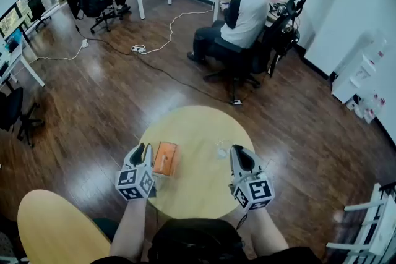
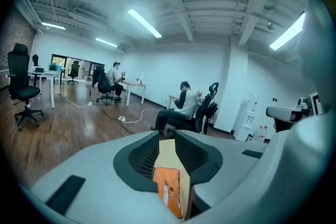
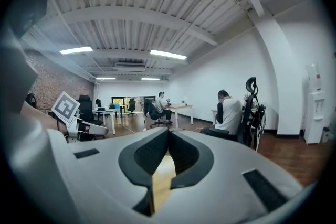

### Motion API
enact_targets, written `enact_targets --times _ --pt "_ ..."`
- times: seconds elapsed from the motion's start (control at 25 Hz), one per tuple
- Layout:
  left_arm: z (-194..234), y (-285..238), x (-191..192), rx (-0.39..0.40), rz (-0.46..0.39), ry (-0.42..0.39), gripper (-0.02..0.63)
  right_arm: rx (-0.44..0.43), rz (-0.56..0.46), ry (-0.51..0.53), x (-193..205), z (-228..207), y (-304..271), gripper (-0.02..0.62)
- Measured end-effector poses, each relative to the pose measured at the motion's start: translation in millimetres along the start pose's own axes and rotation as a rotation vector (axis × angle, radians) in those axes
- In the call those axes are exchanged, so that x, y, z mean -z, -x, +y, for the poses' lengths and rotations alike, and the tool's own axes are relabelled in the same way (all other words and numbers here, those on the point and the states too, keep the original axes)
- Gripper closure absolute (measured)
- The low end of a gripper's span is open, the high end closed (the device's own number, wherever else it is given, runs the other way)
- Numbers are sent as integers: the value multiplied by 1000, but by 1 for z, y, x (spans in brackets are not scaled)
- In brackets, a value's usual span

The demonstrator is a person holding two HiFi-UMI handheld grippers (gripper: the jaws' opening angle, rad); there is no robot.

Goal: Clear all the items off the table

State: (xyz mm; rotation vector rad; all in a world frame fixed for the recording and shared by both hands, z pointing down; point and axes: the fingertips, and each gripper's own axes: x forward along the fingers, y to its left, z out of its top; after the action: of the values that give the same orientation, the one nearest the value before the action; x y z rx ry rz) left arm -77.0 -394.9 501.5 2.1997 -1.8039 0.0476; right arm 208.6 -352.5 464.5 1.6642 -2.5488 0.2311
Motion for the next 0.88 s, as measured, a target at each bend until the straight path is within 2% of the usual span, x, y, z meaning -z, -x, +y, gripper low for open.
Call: enact_targets --times 0.08,0.2,0.32,0.56,0.88 --pt "-2 13 -25 -3 -92 5 581 4 -41 7 -15 -4 5 591" --pt "-7 31 -52 6 -196 20 603 25 -91 9 -32 -11 12 592" --pt "-15 48 -68 40 -257 28 603 24 -132 8 -43 -16 17 592" --pt "-31 71 -82 127 -306 -28 604 -25 -192 13 -53 -12 21 594" --pt "-5 91 -88 75 -357 -17 604 -104 -233 -6 -64 17 6 594"
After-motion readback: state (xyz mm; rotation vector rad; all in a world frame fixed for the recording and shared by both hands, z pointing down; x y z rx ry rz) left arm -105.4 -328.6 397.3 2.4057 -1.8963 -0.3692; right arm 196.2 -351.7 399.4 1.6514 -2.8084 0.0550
